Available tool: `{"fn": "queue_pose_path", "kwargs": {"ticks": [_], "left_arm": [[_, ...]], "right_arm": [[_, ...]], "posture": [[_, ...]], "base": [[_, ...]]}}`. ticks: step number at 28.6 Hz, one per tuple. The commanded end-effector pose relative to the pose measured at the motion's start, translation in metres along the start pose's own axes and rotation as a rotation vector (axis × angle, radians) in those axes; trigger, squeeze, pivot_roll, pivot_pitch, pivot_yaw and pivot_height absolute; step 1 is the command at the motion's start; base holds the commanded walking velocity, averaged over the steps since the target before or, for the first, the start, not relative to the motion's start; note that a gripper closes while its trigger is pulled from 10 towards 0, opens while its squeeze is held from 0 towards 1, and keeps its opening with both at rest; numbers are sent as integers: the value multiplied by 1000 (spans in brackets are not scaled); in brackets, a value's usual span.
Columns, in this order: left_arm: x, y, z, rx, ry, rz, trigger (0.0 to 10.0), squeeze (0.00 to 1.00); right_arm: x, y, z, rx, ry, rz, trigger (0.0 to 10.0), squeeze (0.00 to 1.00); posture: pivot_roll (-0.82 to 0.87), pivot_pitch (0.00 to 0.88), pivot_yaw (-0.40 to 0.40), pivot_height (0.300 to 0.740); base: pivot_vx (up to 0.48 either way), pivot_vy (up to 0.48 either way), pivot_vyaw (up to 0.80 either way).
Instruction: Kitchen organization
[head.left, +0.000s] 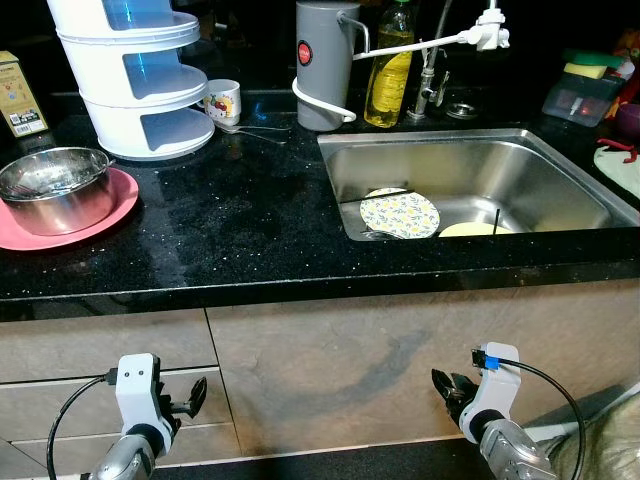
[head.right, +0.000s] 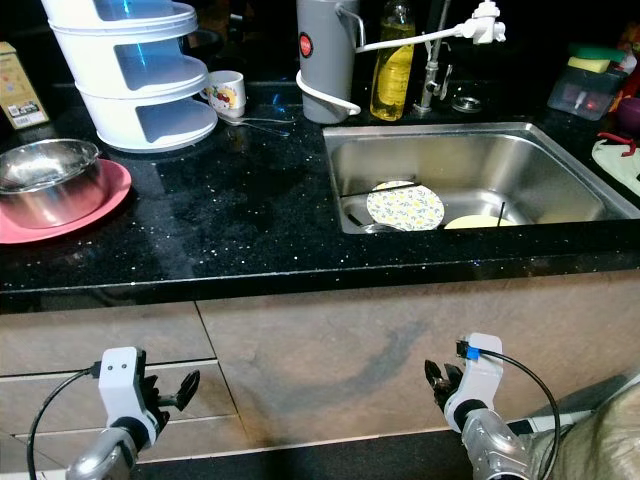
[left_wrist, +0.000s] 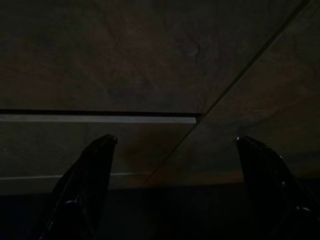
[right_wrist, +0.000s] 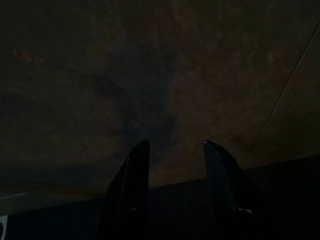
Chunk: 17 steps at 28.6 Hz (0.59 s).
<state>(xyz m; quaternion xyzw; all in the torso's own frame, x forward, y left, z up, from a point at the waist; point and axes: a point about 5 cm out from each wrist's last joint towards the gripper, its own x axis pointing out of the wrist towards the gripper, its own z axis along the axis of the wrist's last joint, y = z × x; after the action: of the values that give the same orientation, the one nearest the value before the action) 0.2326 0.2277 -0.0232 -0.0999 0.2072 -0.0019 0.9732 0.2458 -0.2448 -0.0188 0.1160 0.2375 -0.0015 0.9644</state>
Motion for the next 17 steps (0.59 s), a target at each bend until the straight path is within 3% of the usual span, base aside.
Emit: {"fn": "queue_pose_path", "kwargs": {"ticks": [1, 17], "left_arm": [[-1, 4, -2, -1, 11, 12, 10000, 0], [-3, 5, -7, -9, 26, 14, 10000, 0]], "right_arm": [[0, 1, -1, -6, -2, -3, 10000, 0], [-1, 0, -5, -1, -1, -12, 10000, 0]], "posture": [[14, 0, 10, 740], [6, 0, 31, 740]], "base": [[0, 0, 0], [0, 0, 0]]}}
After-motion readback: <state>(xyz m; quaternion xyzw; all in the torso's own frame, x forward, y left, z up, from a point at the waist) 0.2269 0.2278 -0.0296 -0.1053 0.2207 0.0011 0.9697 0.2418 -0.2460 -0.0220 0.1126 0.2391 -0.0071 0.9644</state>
